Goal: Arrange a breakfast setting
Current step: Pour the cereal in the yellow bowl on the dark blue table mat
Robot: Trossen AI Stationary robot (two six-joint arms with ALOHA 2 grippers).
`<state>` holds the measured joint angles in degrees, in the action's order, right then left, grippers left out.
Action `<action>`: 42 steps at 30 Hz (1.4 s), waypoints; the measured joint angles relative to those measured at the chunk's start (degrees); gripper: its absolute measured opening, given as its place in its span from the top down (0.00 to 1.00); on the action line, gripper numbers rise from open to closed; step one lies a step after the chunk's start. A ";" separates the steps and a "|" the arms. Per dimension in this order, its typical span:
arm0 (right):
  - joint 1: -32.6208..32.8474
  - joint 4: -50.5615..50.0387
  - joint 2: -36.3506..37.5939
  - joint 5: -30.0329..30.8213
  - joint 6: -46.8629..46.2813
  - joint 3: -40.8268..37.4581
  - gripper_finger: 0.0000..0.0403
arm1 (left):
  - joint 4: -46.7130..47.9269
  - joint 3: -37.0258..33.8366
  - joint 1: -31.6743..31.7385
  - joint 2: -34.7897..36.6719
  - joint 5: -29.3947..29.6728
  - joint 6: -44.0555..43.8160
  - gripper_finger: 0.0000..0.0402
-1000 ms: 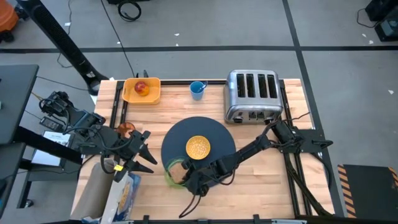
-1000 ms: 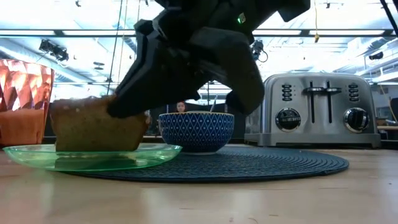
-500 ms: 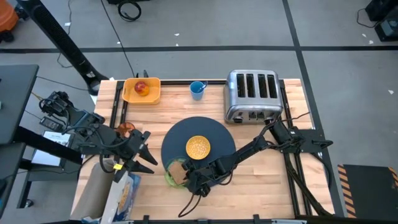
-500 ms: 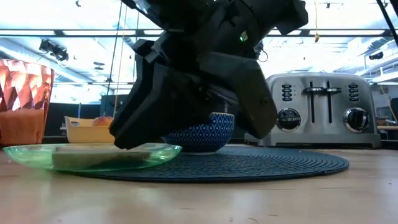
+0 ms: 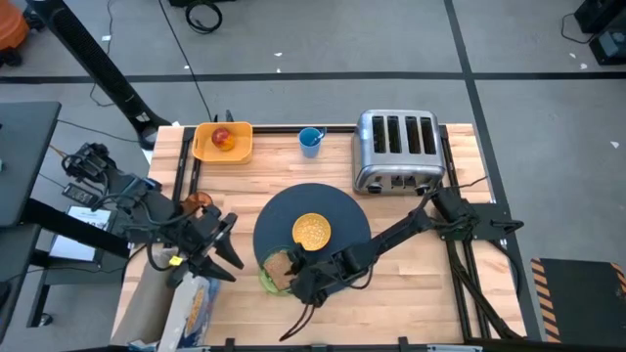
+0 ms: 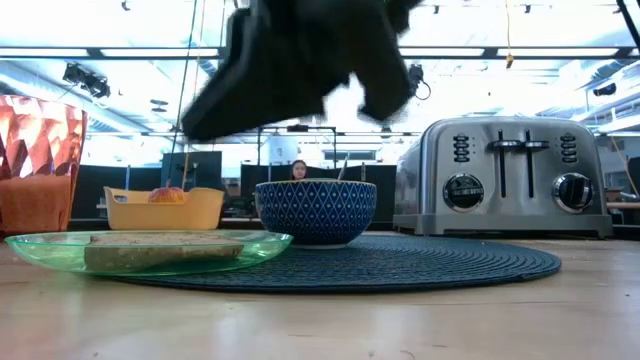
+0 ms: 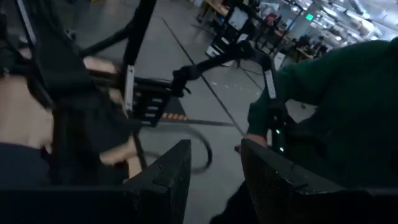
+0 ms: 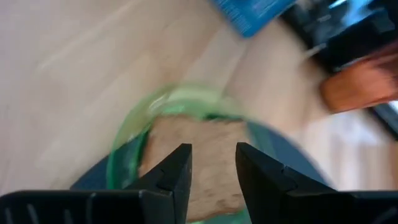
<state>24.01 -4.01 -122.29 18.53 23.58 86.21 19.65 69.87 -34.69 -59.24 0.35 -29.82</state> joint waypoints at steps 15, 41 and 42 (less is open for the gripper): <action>1.16 -0.79 11.11 6.09 -10.06 0.09 0.67 | 0.97 0.06 -12.05 0.17 -5.50 -43.75 0.64; 5.88 -2.49 12.12 15.58 -19.37 0.04 0.67 | 42.18 26.14 -17.20 -4.21 10.08 -51.55 0.85; 5.99 -2.88 12.16 15.69 -20.31 0.04 0.67 | 45.19 27.32 -17.24 -4.65 9.57 -54.29 0.87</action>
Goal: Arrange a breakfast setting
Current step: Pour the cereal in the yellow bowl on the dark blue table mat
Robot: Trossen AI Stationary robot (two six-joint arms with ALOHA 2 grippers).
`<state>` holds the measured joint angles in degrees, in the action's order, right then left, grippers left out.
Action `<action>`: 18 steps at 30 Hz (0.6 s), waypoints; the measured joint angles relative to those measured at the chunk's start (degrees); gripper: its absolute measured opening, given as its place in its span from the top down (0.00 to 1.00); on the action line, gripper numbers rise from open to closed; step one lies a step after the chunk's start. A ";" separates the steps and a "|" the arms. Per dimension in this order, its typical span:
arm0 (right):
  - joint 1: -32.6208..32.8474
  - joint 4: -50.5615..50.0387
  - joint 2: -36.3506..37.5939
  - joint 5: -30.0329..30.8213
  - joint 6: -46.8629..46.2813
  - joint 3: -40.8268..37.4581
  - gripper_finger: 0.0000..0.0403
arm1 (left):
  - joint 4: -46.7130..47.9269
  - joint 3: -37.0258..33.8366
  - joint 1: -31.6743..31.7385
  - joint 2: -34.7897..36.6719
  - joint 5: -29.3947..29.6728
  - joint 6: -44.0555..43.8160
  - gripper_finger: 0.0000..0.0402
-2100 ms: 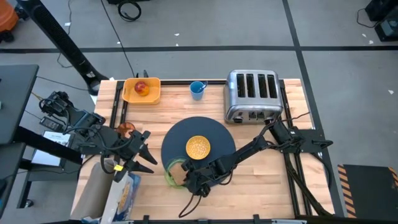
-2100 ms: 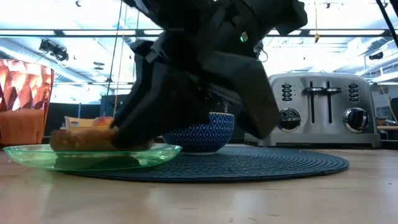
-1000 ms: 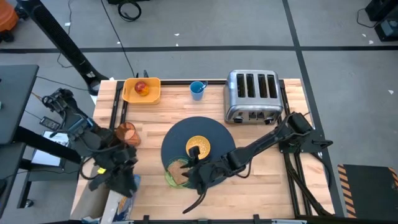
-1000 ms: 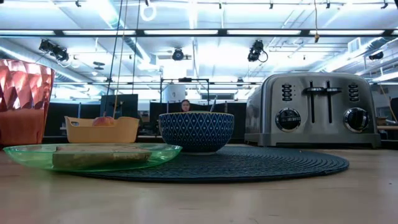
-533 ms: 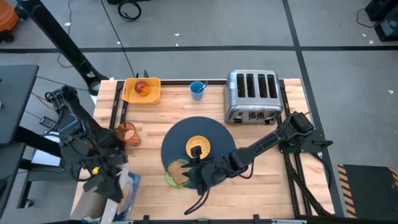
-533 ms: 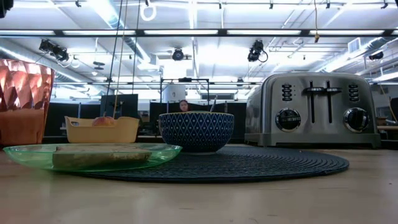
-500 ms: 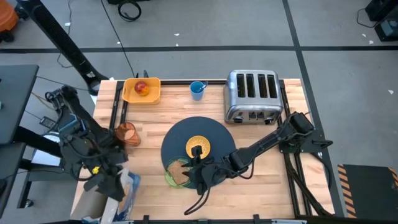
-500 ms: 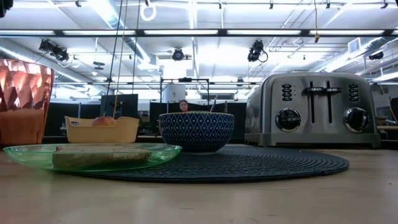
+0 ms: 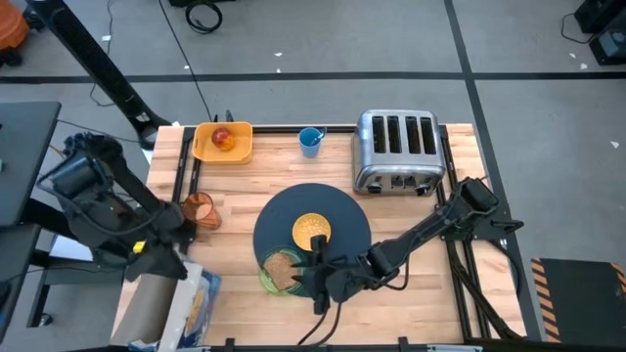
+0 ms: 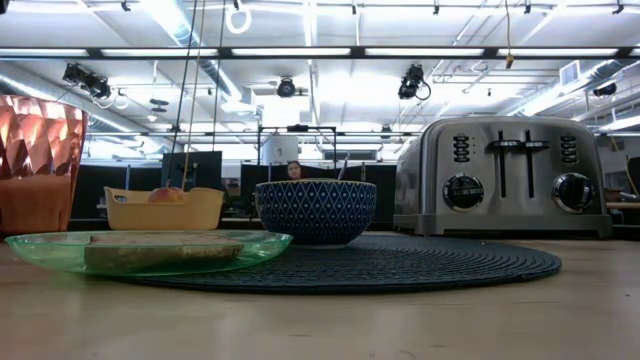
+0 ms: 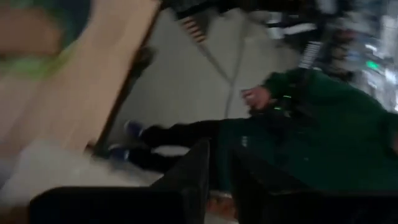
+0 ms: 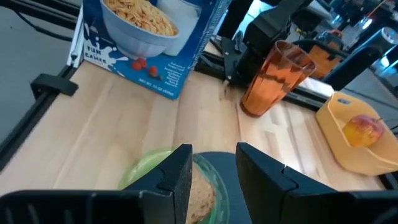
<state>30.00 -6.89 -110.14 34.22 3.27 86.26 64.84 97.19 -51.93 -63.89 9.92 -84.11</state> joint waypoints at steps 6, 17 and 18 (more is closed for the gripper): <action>0.31 -3.38 0.10 0.09 -5.06 0.00 0.67 | 8.85 1.90 -1.90 -0.97 -2.63 -13.08 0.93; -0.59 -4.53 0.10 0.31 -9.72 0.00 0.67 | 17.61 1.81 -2.08 -2.24 -3.48 -24.62 0.82; -0.57 -4.68 0.10 0.31 -9.75 0.00 0.67 | 18.00 1.81 -2.08 -2.51 -3.23 -25.38 0.79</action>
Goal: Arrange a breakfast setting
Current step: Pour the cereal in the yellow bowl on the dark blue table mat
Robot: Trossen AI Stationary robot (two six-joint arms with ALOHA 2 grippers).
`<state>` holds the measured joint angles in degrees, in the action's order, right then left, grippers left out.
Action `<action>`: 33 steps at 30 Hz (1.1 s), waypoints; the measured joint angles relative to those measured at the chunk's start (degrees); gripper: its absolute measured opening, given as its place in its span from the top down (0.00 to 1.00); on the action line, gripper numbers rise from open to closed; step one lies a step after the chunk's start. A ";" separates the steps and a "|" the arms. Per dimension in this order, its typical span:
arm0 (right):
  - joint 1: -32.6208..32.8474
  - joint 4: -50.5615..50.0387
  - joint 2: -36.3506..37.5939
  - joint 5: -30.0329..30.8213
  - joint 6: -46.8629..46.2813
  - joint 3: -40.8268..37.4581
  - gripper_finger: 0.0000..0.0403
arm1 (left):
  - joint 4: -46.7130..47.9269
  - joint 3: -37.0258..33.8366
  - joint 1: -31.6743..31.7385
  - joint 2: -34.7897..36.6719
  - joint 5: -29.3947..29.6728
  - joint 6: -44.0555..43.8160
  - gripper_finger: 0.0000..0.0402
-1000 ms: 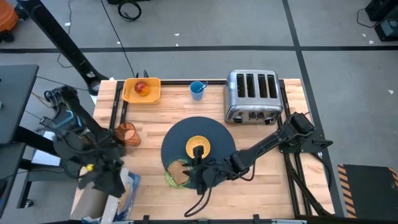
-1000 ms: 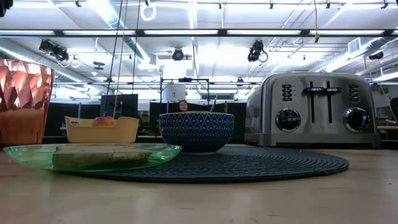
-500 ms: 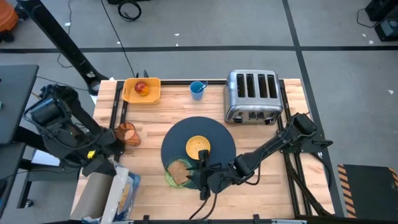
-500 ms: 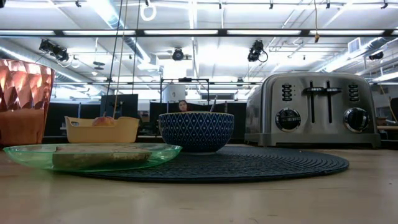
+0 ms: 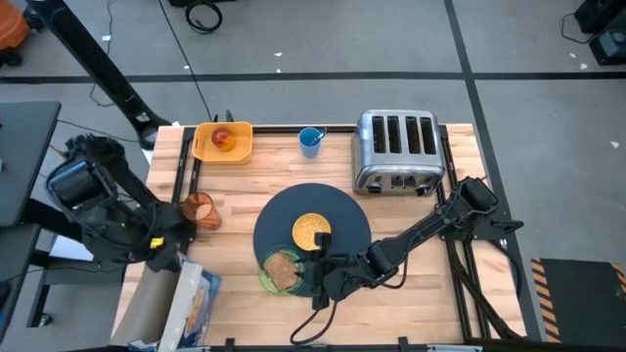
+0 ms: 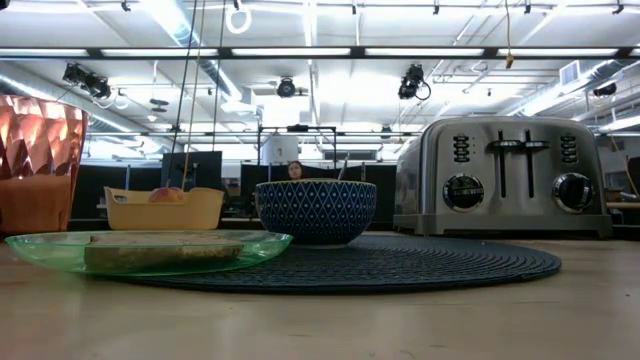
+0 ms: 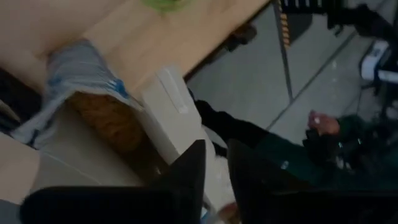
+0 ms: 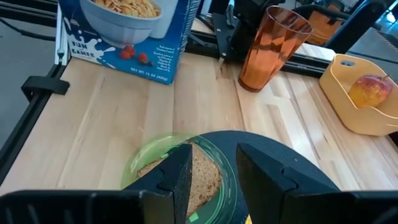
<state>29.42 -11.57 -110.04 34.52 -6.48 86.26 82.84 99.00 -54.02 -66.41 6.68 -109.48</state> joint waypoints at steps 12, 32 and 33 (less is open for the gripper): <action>-0.54 -2.75 0.00 -0.04 0.10 0.00 0.67 | 5.09 -0.02 -0.01 -4.32 -3.17 -13.26 0.60; -1.69 -2.71 -0.02 -3.48 4.63 0.00 0.67 | 7.06 -0.02 0.17 -14.40 -8.57 -17.73 0.60; -1.47 -2.67 0.02 -3.52 5.36 0.00 0.67 | 7.07 -0.02 0.17 -14.78 -8.55 -17.82 0.60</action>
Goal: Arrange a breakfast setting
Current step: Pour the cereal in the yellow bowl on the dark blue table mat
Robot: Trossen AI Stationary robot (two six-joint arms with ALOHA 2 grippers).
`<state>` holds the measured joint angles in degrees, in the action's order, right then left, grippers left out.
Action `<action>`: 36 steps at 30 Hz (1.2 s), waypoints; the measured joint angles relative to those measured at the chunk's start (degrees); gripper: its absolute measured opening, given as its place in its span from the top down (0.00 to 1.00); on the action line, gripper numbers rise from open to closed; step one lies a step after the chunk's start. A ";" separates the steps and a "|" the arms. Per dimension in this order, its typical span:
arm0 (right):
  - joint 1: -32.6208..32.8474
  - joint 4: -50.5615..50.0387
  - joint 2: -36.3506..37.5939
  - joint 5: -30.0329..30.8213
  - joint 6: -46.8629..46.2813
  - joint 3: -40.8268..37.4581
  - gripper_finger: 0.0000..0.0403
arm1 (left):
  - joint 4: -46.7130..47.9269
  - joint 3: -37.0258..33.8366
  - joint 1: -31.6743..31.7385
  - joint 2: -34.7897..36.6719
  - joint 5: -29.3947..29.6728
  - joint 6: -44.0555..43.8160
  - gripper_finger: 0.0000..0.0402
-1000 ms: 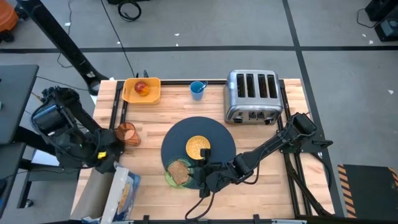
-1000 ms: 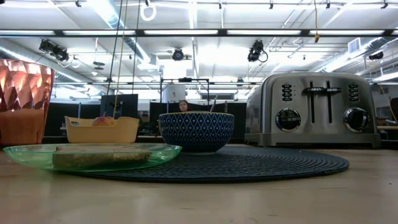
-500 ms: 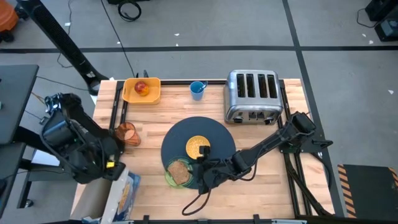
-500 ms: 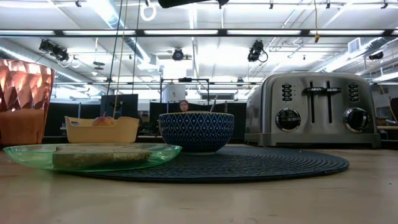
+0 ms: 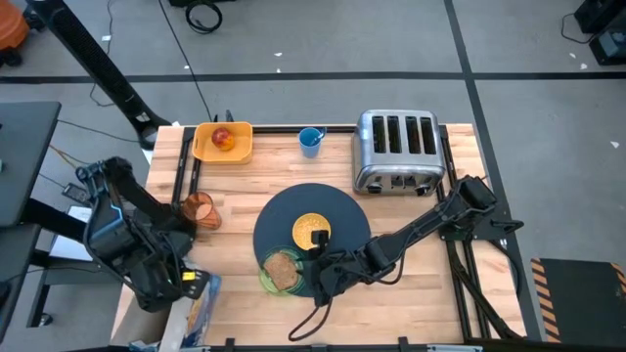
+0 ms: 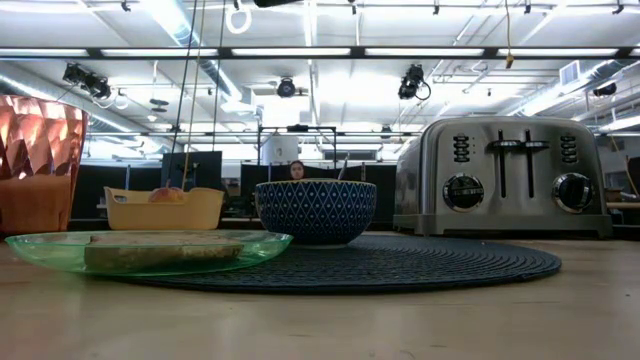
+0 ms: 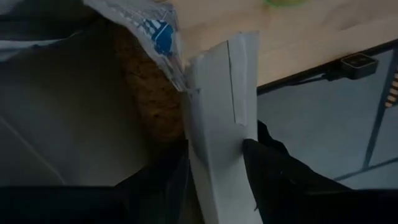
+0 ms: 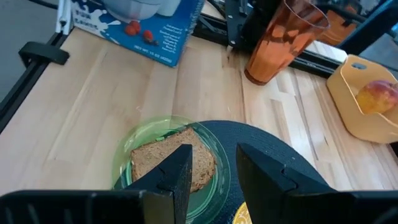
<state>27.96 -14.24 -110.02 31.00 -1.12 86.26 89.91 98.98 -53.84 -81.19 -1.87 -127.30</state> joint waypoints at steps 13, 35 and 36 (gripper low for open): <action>0.97 0.44 7.51 1.33 4.39 0.00 0.67 | 0.17 0.00 0.67 -2.49 -0.02 1.48 0.80; 0.95 0.31 10.91 -1.40 4.34 0.00 0.67 | 0.17 0.00 2.06 -2.32 -5.89 21.37 0.98; 0.94 0.31 10.91 -2.09 4.36 0.00 0.67 | 0.17 0.00 2.08 -2.32 -5.95 21.68 0.98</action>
<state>28.89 -13.93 -99.11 28.91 3.24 86.26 90.08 98.98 -51.77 -83.50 -7.82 -105.61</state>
